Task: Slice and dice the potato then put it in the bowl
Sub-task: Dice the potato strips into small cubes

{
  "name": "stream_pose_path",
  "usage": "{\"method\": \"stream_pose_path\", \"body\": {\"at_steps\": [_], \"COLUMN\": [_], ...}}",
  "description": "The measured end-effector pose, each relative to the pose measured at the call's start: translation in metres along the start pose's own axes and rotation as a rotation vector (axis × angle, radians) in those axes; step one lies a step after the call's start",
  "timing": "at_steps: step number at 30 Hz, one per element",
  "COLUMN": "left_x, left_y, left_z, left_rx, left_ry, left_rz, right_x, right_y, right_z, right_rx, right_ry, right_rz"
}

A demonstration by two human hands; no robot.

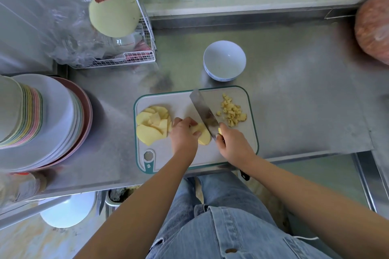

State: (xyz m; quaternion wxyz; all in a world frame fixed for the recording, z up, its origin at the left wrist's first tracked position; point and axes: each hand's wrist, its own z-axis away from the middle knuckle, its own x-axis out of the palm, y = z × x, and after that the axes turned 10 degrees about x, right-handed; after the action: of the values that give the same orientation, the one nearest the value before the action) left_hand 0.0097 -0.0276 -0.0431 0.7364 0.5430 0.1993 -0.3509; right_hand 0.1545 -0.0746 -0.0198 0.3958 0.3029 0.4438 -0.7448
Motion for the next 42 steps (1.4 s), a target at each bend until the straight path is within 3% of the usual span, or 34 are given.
{"method": "stream_pose_path", "body": {"at_steps": [19, 33, 42], "left_x": [0.002, 0.003, 0.002], "left_y": [-0.003, -0.005, -0.007], "left_z": [-0.001, -0.001, 0.000], "left_rx": [0.008, 0.012, 0.028], "left_ry": [-0.002, -0.006, -0.016], "left_rz": [-0.018, -0.011, -0.041], "right_x": [-0.025, -0.008, -0.025], "right_y": [-0.001, -0.005, -0.001], "right_z": [0.015, -0.003, 0.007], "right_rx": [0.009, 0.006, -0.065], "right_ry": [-0.159, -0.043, -0.150], "right_rz": [0.106, 0.017, 0.143]}}
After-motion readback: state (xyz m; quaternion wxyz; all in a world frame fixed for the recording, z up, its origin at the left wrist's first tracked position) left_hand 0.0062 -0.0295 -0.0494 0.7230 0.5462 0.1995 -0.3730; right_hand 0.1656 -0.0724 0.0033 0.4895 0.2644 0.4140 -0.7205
